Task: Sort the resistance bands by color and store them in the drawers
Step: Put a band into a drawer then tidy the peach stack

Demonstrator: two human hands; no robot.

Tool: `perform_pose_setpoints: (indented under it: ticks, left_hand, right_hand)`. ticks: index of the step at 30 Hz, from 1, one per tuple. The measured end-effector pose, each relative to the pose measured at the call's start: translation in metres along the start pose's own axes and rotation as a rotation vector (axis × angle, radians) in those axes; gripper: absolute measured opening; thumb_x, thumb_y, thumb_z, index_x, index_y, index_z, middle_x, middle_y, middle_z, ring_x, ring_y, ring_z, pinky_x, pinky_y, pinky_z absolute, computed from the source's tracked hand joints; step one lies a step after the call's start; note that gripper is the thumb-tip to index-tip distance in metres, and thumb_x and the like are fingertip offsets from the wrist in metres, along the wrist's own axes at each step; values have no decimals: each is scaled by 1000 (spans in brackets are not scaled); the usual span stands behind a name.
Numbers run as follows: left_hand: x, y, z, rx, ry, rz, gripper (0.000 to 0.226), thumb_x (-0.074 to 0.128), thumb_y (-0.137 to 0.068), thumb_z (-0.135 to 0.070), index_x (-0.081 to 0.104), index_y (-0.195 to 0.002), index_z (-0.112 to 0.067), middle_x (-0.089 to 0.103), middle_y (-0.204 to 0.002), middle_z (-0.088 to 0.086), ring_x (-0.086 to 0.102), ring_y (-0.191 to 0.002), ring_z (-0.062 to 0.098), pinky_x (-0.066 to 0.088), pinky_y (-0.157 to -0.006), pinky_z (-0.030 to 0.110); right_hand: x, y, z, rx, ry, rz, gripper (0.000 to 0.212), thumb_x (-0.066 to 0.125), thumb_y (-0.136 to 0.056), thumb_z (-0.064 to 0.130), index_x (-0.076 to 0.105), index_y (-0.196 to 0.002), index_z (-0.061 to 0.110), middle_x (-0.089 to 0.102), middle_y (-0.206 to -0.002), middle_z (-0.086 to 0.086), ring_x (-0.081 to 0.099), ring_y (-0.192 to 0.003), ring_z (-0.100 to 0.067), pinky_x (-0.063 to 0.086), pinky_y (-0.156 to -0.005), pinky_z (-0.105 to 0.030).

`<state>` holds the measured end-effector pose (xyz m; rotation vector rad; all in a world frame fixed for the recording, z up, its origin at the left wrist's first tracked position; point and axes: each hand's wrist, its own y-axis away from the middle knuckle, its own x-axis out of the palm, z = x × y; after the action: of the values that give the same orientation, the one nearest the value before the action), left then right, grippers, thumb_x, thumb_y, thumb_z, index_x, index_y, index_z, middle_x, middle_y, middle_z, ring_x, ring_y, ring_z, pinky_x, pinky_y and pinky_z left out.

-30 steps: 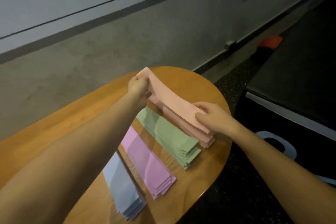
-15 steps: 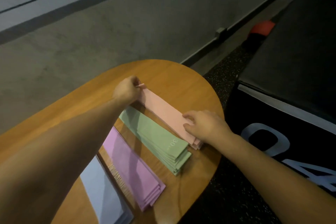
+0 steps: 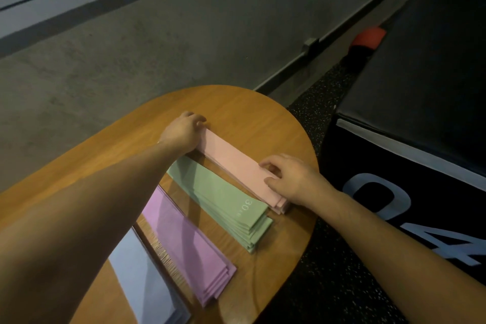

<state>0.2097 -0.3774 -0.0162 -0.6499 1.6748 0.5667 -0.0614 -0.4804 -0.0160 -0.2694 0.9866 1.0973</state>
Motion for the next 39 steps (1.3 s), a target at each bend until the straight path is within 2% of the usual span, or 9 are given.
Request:
perform_pose_setpoints:
  ticks: [5,9,13,17,21,27,33,37,39]
  left_hand:
    - [-5,1,1,40,-22,26,32,50,-102,-14,63,-131,-21,53,-129,4,57,-112,24,54,-86,30]
    - [-10,5,3,24,-16,12,31,48,-104,-23,60,-134,-23,41,-147,4,51,-124,24,52,-97,33]
    - [-25,18,8,18,8,-45,34,57,-99,-23,58,-133,-26,33,-156,1,46,-134,25,48,-101,34]
    - [-51,46,22,64,27,-52,30,58,-95,-27,63,-125,-25,45,-144,2,56,-117,23,49,-94,35]
    - [-79,104,49,72,27,-106,24,60,-92,-27,66,-116,-26,55,-130,0,60,-108,24,49,-89,37]
    - [-120,227,110,-89,-28,-188,18,59,-94,-30,67,-110,-29,61,-124,-7,62,-107,20,51,-81,37]
    - [-152,378,175,-392,-74,-271,17,57,-97,-37,65,-111,-34,60,-120,-11,60,-107,15,50,-79,33]
    - [-170,476,204,-541,-68,-343,21,56,-98,-39,64,-117,-34,60,-125,-11,60,-108,12,52,-87,35]
    - [-180,519,215,-588,-64,-386,22,57,-98,-37,65,-118,-32,61,-125,-10,60,-109,12,50,-88,34]
  right_hand:
    - [1,0,0,12,-51,12,37,61,-95,27,58,-131,34,57,-123,10,54,-107,-11,50,-95,-34]
    - [-4,3,5,-13,-37,-28,37,58,-96,36,56,-133,34,54,-127,9,52,-116,-12,49,-97,-39]
    - [-11,5,20,-74,-32,-85,34,55,-98,38,55,-132,36,52,-133,13,47,-118,-8,46,-98,-35]
    - [-10,6,50,-197,-67,-97,30,56,-98,37,59,-128,37,56,-126,16,51,-111,-2,48,-92,-28]
    - [4,3,103,-353,-104,-94,26,60,-94,31,66,-119,31,61,-112,12,58,-99,-8,49,-87,-30]
    - [48,22,203,-611,-83,48,23,60,-94,25,70,-115,25,69,-108,7,61,-92,-12,50,-88,-32]
    - [105,76,303,-858,-13,213,22,60,-96,27,69,-116,26,62,-102,12,59,-93,-13,46,-83,-27]
    - [146,122,363,-988,41,283,21,59,-97,31,68,-116,29,61,-101,14,61,-94,-13,50,-87,-34]
    - [166,145,391,-1050,71,325,21,57,-99,33,67,-117,30,61,-102,14,60,-95,-12,50,-86,-32]
